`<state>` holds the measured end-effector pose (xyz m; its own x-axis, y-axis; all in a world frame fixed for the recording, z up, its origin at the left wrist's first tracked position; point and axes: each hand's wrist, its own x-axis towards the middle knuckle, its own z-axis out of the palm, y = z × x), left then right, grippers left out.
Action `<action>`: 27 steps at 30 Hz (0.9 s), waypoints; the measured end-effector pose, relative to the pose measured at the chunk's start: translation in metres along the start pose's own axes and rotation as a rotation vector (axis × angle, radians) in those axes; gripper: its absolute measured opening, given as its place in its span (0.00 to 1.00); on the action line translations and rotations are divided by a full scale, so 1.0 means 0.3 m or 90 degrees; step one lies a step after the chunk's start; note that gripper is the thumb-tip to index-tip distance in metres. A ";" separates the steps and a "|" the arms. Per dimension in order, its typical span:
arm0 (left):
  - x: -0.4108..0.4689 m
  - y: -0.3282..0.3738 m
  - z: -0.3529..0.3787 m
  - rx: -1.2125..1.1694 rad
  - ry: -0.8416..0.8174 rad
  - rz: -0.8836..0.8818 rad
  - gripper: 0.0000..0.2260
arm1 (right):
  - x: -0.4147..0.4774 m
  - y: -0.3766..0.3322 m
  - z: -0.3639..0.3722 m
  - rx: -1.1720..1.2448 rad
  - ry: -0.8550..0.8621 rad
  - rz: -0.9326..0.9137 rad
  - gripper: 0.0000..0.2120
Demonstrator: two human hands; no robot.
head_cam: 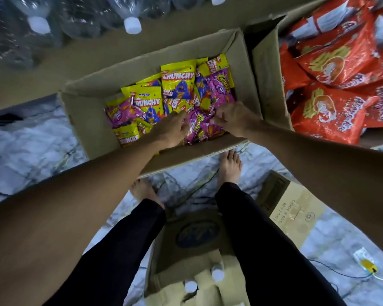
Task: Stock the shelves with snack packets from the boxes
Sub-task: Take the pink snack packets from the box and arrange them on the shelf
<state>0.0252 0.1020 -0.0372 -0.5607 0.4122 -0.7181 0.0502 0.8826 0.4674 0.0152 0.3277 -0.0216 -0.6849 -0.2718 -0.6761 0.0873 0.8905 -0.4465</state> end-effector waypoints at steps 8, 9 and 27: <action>0.238 -0.018 0.077 0.020 0.014 0.060 0.27 | -0.013 0.353 0.826 0.080 0.231 0.434 0.19; 0.256 -0.016 0.092 0.033 0.004 0.066 0.27 | 0.005 0.394 0.885 0.014 0.321 0.446 0.20; 0.210 -0.148 0.022 -0.081 0.035 -0.080 0.10 | 0.042 0.329 0.795 0.295 0.464 0.392 0.12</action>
<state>-0.0070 0.0902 -0.1065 -0.6006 0.2847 -0.7471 -0.1260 0.8891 0.4401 0.1877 0.3251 -0.2141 -0.6830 0.6002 -0.4162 0.7295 0.5320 -0.4299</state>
